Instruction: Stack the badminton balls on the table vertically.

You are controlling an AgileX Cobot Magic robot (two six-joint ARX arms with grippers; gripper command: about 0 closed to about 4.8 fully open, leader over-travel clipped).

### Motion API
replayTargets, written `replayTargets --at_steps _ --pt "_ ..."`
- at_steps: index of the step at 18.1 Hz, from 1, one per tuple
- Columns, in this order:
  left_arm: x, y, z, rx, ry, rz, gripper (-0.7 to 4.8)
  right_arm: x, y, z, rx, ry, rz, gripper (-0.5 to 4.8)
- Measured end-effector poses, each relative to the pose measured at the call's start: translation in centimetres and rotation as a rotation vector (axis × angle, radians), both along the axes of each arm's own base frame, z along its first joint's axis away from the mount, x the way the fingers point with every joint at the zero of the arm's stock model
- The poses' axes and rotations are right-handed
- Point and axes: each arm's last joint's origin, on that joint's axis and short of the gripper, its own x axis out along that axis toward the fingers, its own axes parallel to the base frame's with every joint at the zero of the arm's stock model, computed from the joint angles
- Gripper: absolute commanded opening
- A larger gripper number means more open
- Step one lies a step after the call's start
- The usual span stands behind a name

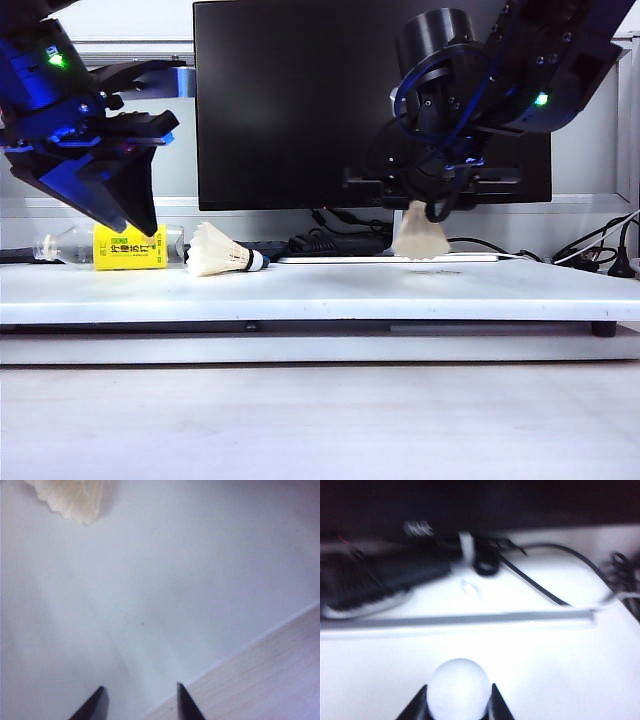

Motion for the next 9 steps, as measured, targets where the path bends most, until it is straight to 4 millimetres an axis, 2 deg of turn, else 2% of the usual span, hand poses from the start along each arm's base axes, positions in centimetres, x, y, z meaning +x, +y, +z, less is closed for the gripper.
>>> replayTargets --at_steps 9 --pt "0.14 -0.08 0.15 -0.011 -0.02 0.0 1.87 0.04 0.13 -0.71 -0.012 0.035 0.037 1.05"
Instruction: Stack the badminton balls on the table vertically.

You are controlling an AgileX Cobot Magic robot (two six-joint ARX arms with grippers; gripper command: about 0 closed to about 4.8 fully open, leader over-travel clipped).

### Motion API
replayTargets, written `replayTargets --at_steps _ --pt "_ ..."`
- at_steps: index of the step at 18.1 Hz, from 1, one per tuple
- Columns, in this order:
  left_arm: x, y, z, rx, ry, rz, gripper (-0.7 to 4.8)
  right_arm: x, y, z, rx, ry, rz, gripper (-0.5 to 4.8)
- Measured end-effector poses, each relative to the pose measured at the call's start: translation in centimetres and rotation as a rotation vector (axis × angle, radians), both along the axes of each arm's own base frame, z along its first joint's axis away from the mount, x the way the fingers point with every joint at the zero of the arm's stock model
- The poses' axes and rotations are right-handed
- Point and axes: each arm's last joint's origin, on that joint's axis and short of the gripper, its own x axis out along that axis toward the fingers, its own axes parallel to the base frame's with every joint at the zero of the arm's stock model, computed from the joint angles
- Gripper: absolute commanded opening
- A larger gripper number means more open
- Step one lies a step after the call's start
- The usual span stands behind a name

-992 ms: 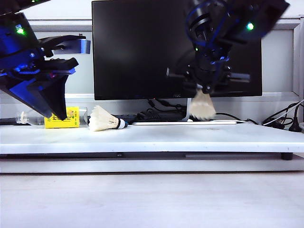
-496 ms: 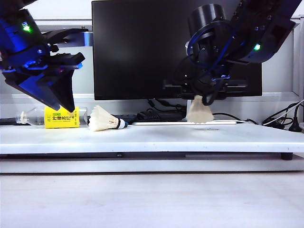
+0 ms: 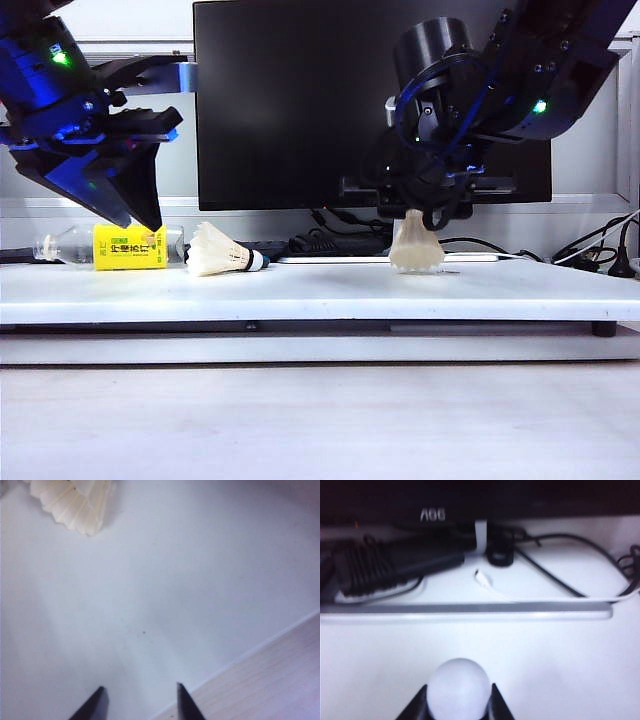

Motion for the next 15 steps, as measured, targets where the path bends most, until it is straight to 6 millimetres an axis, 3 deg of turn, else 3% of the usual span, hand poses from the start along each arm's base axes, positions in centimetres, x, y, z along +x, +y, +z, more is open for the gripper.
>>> replayTargets --at_steps 5,10,12,15 --pt "0.0 0.0 0.0 0.0 0.0 0.0 1.87 -0.3 -0.2 -0.3 -0.005 0.008 0.001 1.09" --pt "0.0 0.0 0.0 0.0 0.0 0.0 1.87 -0.8 -0.2 -0.7 -0.003 0.005 0.007 1.34" --pt "0.0 0.0 0.0 0.0 0.0 0.0 1.87 -1.0 0.0 -0.7 -0.001 0.005 0.02 1.73" --pt "0.0 0.0 0.0 0.002 -0.001 -0.002 1.87 -1.2 0.0 -1.6 -0.023 0.056 0.048 1.73"
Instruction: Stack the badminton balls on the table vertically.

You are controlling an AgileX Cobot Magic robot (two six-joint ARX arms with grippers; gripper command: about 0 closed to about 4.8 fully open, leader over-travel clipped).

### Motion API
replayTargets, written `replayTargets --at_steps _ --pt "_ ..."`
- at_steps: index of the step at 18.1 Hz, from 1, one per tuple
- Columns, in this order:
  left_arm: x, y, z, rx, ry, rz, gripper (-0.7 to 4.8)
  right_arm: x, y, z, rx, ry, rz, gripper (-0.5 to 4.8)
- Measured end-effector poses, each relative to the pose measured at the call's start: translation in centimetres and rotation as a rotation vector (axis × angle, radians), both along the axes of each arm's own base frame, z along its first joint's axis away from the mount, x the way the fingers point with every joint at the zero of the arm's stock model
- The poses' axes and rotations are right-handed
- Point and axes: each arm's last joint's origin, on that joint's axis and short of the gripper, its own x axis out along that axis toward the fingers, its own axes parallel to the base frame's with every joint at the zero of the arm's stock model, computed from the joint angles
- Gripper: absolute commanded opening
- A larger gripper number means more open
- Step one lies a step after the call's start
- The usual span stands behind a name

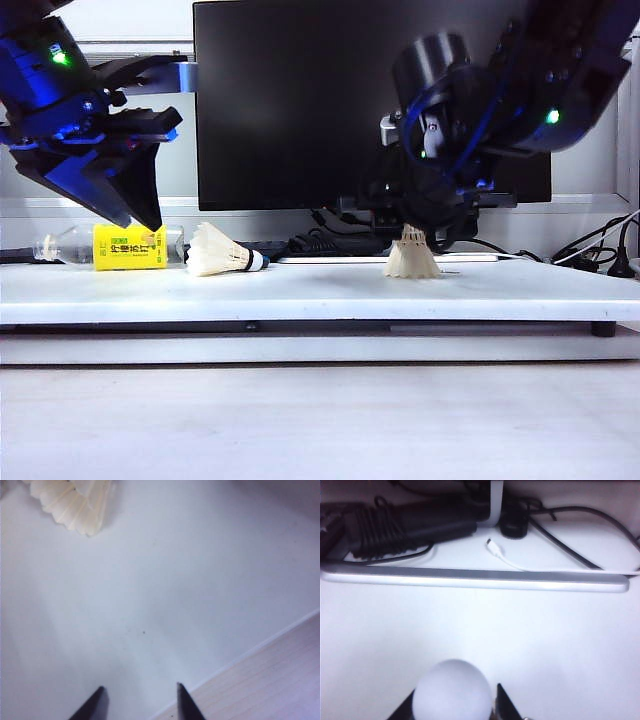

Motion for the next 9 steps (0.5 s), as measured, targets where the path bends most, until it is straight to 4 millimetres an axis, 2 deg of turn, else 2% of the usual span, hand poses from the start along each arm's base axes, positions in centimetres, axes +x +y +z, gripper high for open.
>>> replayTargets --at_steps 6,7,9 --pt "0.0 0.0 0.0 -0.001 -0.002 0.0 1.87 -0.1 -0.1 0.4 -0.031 0.005 0.018 1.91" --pt "0.0 0.0 0.1 -0.003 -0.007 -0.001 1.87 -0.2 -0.1 0.6 -0.038 0.004 0.025 2.25" --pt "0.1 -0.1 0.2 -0.01 -0.018 -0.001 1.88 -0.4 -0.2 1.3 -0.043 -0.012 0.031 2.57"
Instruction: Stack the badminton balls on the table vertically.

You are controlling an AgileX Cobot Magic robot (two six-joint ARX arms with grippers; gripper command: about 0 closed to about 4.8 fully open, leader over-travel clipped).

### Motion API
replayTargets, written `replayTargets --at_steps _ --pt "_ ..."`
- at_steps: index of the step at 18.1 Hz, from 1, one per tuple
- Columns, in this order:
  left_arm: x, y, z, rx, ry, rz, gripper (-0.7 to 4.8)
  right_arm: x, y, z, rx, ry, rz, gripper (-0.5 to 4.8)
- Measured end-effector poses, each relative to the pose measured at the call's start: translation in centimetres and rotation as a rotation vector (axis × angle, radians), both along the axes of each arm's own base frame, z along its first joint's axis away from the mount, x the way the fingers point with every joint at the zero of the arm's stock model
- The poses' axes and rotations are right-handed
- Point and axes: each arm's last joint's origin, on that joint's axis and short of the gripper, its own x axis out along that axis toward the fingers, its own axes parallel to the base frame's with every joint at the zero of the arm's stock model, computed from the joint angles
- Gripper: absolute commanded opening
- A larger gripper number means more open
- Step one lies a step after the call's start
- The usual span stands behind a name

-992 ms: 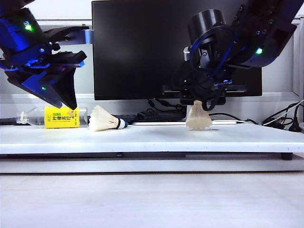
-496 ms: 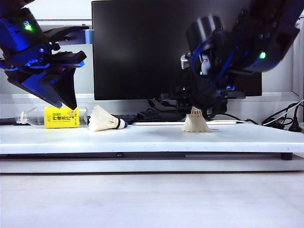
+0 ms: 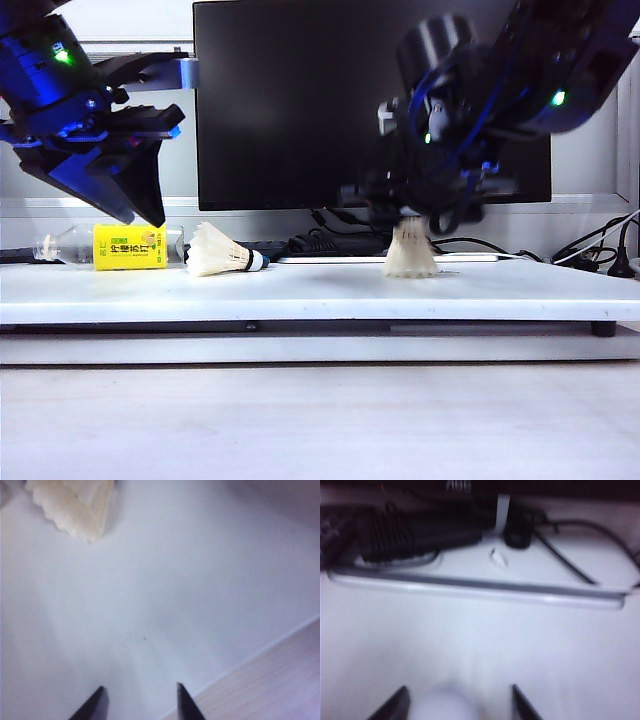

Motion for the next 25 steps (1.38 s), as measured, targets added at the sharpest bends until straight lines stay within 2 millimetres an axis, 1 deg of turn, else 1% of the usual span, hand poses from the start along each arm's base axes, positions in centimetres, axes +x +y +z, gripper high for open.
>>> replayTargets --at_steps 2,4,6,8,9,10,11,12,14,15,16,17,19,21,22,24,25 --pt "0.1 -0.1 0.1 -0.008 -0.015 0.0 1.88 -0.2 -0.1 0.8 -0.003 -0.018 0.005 2.58" --pt "0.1 -0.1 0.1 -0.009 -0.016 0.0 1.88 -0.2 -0.1 1.1 -0.003 -0.023 0.007 2.8" --pt "0.2 -0.1 0.2 -0.01 -0.023 -0.002 1.88 -0.5 -0.2 1.6 -0.005 -0.013 0.023 2.8" --pt "0.3 -0.2 0.3 -0.011 -0.048 -0.013 1.88 -1.0 -0.5 3.0 0.008 -0.025 0.048 2.8" --pt "0.4 -0.2 0.4 -0.016 -0.062 -0.015 1.88 -1.5 -0.8 4.4 0.022 -0.046 0.053 2.79" --pt "0.4 -0.3 0.5 -0.022 -0.073 -0.015 1.88 -2.3 -1.3 6.3 0.036 -0.067 0.059 2.79" --pt "0.5 -0.3 0.5 -0.023 -0.074 -0.015 1.88 -3.0 -1.7 7.4 0.039 -0.064 0.076 2.79" --pt "0.4 -0.3 0.5 -0.02 -0.074 -0.017 1.88 -4.3 -2.4 9.3 0.051 -0.053 0.139 2.79" --pt "0.4 -0.2 0.5 0.006 -0.075 -0.038 1.88 -6.1 -3.5 11.8 0.091 -0.052 0.277 2.74" --pt "0.3 -0.2 0.4 0.025 -0.071 -0.053 1.88 -6.9 -4.2 12.8 0.123 -0.027 0.361 2.74" --pt "0.3 -0.2 0.3 0.041 -0.072 -0.065 1.88 -7.2 -4.8 13.7 0.165 0.042 0.413 2.74" --pt "0.4 -0.1 0.4 0.05 -0.077 -0.071 1.88 -7.1 -5.4 14.7 0.204 0.121 0.452 2.74" --pt "0.5 0.2 0.4 0.055 -0.081 -0.088 1.88 -7.3 -5.9 15.3 0.232 0.258 0.533 2.74" --pt "1.0 0.6 1.0 0.023 -0.073 -0.127 1.92 -7.8 -5.6 15.6 0.251 0.325 0.629 2.74" --pt "1.4 0.7 2.0 0.025 -0.107 -0.16 2.23 -7.9 -5.6 15.5 0.251 0.333 0.652 2.74" --pt "1.8 0.7 3.6 0.044 -0.155 -0.217 3.16 -8.0 -5.7 15.1 0.25 0.383 0.659 2.74" --pt "2.2 0.6 4.4 0.044 -0.167 -0.233 3.33 -8.2 -5.7 14.9 0.251 0.412 0.665 2.74"
